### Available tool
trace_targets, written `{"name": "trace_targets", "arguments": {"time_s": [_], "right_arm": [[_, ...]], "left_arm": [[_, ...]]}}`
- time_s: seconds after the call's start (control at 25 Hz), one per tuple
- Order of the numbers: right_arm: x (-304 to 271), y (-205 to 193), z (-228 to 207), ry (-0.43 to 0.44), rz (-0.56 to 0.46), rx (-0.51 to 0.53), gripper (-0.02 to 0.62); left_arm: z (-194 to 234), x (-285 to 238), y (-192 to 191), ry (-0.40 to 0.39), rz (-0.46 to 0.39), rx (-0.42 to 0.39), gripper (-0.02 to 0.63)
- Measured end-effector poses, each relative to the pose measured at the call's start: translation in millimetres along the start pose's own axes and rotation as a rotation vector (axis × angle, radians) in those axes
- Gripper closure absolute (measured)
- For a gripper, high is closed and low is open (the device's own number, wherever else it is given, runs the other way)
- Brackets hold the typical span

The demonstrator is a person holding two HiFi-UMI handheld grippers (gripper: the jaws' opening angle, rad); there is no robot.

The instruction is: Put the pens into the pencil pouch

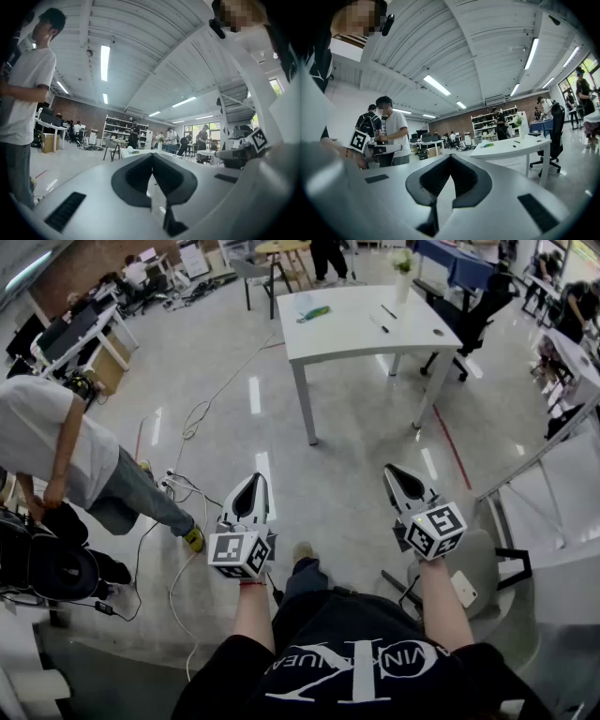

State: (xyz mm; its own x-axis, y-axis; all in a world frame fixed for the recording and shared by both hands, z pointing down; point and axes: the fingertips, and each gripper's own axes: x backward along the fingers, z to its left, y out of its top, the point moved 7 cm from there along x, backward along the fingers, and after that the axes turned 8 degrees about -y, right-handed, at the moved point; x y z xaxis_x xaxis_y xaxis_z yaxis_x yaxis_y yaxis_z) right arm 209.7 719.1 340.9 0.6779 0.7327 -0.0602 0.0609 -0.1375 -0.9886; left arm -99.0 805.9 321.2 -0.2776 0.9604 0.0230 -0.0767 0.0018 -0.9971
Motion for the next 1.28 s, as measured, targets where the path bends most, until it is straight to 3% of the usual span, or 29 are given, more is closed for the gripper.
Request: {"name": "trace_targets", "arguments": {"time_s": [0.48,0.72,1.0,1.28], "right_arm": [[-16,1,-23,-0.003,0.018,0.001,0.586],[-55,0,-44,-0.044,0.024,-0.034,0.586],[-120,3,-79,-0.078,0.051,-0.063,0.468],[-183,7,-105,-0.148,0.081,-0.107,0.446]], "left_arm": [[2,-31,1,0.0,-0.009,0.028,0.603],[32,-64,-7,-0.001,0.015,0.044,0.603],[77,-137,-9,-0.04,0.036,0.071,0.603],[134,-201,-6,-0.067,0.07,0.077,0.597]]}}
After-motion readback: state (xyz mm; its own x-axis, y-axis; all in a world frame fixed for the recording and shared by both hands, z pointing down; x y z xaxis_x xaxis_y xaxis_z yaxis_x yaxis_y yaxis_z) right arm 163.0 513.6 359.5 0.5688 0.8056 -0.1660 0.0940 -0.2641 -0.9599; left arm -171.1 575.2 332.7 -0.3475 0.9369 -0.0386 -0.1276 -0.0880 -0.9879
